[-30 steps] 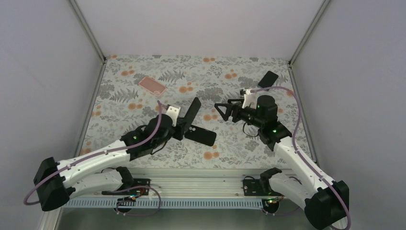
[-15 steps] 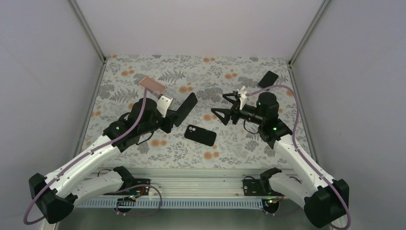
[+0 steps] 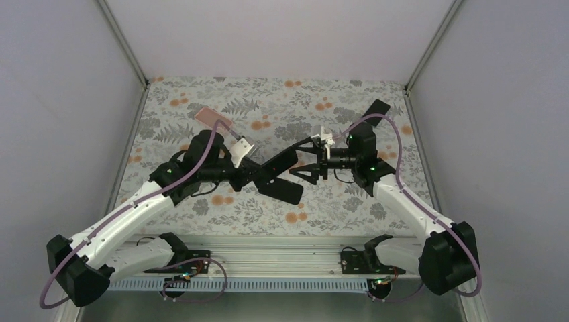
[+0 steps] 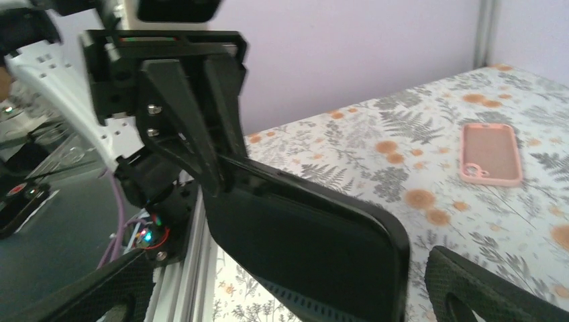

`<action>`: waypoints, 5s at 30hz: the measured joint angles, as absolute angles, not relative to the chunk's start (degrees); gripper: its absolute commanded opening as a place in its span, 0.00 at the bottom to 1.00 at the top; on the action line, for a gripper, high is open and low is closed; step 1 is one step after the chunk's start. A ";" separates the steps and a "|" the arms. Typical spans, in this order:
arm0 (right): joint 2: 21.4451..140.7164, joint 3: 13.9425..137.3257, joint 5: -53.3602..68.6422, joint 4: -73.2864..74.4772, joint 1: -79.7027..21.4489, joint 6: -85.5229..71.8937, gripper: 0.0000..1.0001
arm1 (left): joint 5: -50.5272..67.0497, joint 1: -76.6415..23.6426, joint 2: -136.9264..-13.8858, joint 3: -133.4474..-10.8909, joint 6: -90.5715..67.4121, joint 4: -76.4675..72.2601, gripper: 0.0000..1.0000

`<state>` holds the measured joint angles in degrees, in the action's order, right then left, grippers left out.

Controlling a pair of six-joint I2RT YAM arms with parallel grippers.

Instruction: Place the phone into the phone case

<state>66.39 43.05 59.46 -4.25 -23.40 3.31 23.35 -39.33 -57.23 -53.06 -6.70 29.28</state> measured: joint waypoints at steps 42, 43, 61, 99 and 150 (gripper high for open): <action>73.45 43.57 71.59 -2.68 -25.50 4.21 0.04 | 31.86 -34.61 -58.61 -52.12 -8.67 24.93 0.70; 73.45 42.83 70.74 -3.49 -25.50 2.81 0.04 | 30.72 -34.61 -58.61 -51.99 -9.52 24.86 0.77; 74.04 27.20 54.65 -21.80 -25.50 -17.43 0.04 | 11.35 -34.61 -52.77 -38.20 -32.62 21.71 1.00; 95.29 19.84 41.21 -50.85 -29.17 -36.82 0.04 | 11.42 -45.56 -76.77 -21.17 -59.66 -18.24 1.00; 91.74 23.73 27.81 -31.73 -34.20 -28.62 0.42 | 12.73 -45.78 -83.09 -18.39 -65.60 -32.12 1.00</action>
<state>91.74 23.73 27.81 -31.73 -34.20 -28.62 12.73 -45.78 -83.09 -18.39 -65.60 -32.12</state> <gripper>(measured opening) 0.418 0.999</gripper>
